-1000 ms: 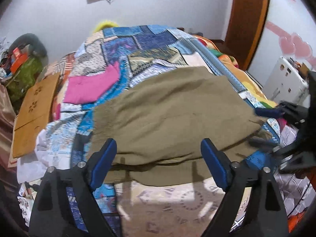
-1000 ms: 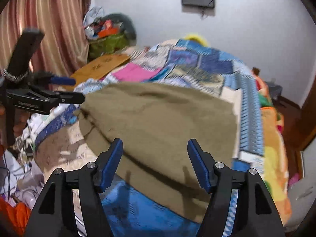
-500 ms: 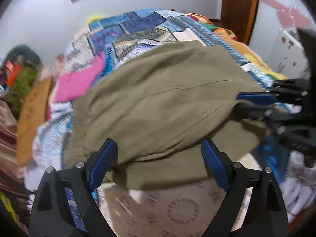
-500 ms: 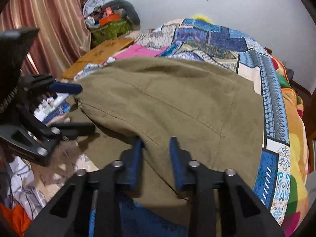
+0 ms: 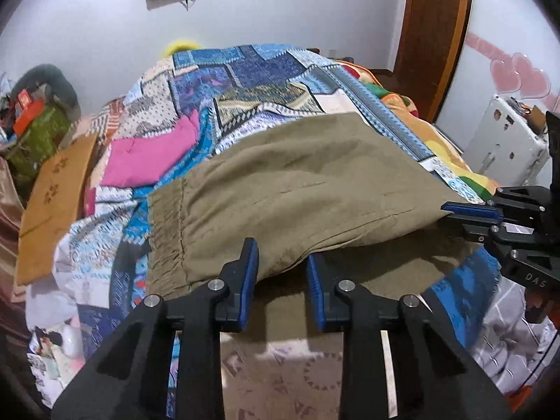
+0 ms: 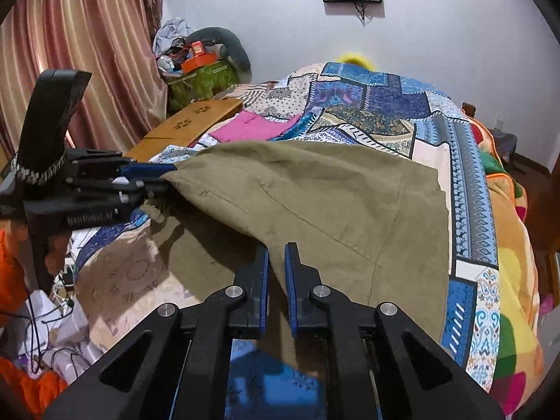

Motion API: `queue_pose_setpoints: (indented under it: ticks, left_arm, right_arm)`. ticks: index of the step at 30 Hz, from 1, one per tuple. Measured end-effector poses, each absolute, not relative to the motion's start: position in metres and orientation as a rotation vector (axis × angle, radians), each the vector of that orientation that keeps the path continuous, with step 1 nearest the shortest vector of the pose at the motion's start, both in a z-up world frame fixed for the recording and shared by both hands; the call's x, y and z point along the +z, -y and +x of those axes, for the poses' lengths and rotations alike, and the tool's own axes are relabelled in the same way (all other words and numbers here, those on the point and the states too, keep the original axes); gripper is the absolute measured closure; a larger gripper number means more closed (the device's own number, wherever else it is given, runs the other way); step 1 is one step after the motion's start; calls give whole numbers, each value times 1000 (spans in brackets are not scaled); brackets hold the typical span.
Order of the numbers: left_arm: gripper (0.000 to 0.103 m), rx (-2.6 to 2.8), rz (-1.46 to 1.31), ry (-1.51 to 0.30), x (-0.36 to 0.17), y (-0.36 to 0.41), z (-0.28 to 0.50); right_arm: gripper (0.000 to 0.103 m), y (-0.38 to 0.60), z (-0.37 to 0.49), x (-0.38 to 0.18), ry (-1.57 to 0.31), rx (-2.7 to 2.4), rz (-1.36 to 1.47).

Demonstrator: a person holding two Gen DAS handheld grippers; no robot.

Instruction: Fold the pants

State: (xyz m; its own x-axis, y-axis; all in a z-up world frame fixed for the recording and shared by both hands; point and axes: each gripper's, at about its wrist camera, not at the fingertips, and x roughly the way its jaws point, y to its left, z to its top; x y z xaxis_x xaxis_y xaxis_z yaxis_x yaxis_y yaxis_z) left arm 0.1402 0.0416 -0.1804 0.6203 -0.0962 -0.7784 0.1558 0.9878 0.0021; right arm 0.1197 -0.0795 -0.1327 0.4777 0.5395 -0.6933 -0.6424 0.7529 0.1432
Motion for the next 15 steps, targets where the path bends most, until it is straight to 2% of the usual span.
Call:
queue_pose_setpoints:
  ticks: [4,15]
  left_arm:
    - [75,-142,101,-887,-186,-35,125]
    - [74,-153,-55,-945,-191,-60,99]
  right_arm:
    - [95,83,110,-138,-811,734,-147]
    - [91,111,100,-143,-879,678,-19]
